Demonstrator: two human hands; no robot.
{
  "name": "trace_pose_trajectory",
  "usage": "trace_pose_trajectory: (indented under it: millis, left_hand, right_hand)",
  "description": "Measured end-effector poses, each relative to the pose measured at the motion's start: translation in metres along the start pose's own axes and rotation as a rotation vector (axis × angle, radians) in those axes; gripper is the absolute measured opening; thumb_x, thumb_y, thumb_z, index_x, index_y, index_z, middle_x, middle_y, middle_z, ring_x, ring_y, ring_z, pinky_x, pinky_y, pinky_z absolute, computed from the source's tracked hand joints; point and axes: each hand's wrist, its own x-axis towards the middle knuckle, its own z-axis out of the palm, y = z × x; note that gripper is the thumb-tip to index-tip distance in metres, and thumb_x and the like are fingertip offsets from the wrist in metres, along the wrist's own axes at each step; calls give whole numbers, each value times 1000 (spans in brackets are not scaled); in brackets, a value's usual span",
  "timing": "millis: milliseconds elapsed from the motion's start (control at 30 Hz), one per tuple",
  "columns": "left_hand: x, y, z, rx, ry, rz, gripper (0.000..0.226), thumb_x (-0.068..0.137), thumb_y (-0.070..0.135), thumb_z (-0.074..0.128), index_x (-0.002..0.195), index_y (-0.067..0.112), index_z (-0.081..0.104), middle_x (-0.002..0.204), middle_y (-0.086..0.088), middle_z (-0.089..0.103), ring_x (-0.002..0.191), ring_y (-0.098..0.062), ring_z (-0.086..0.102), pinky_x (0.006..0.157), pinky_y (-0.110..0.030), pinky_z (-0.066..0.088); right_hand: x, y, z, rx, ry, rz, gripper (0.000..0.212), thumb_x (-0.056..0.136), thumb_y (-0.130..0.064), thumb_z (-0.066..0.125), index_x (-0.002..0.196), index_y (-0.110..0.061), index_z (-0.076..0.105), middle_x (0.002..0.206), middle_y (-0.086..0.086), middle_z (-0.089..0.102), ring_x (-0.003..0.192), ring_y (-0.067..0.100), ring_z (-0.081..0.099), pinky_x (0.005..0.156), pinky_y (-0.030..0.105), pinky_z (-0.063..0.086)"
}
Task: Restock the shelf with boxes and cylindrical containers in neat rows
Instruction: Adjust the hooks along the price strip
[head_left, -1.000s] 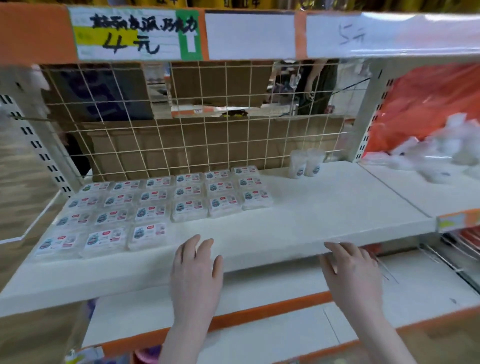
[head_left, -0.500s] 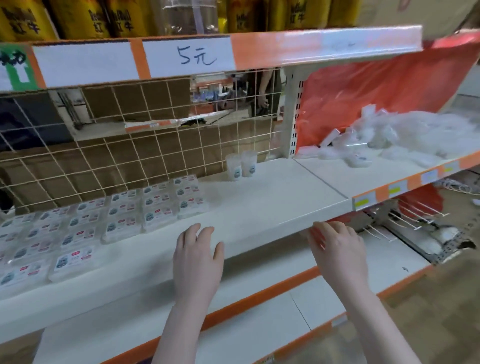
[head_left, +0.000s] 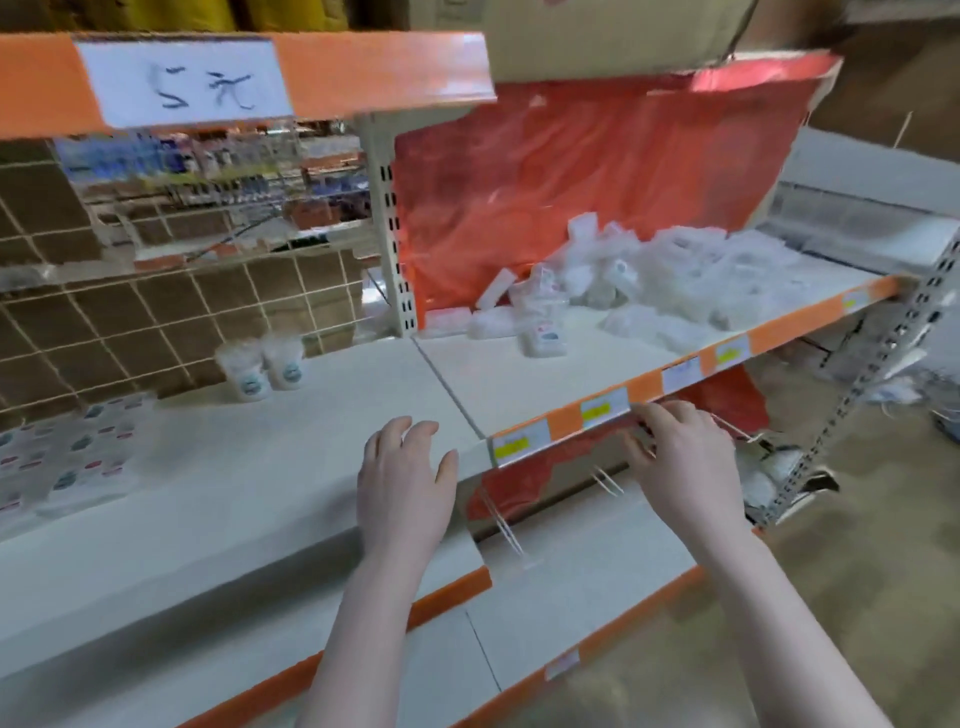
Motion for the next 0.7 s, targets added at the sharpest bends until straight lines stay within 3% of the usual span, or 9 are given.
trace_pose_trajectory:
  millis: [367, 567, 700]
  left_hand:
    - [64, 59, 62, 9, 1, -10, 39, 93, 30, 53, 130, 16, 54, 137, -4, 46, 129, -22, 35, 103, -31, 31]
    - [124, 83, 107, -41, -2, 11, 39, 93, 29, 54, 129, 15, 55, 135, -6, 48, 127, -24, 38, 104, -31, 29]
    - [164, 105, 133, -49, -33, 14, 38, 92, 31, 54, 126, 13, 56, 131, -7, 50, 123, -26, 41, 99, -35, 35]
  right_hand:
    - [59, 68, 49, 130, -22, 3, 21, 69, -6, 76, 88, -2, 68, 74, 18, 62, 68, 40, 58, 59, 42, 46]
    - [99, 107, 79, 104, -58, 42, 28, 71, -8, 75, 98, -3, 69, 85, 19, 64, 78, 42, 59, 66, 46, 48]
    - [129, 133, 94, 68, -98, 77, 25, 73, -10, 74, 96, -5, 69, 84, 17, 64, 77, 40, 58, 65, 43, 47]
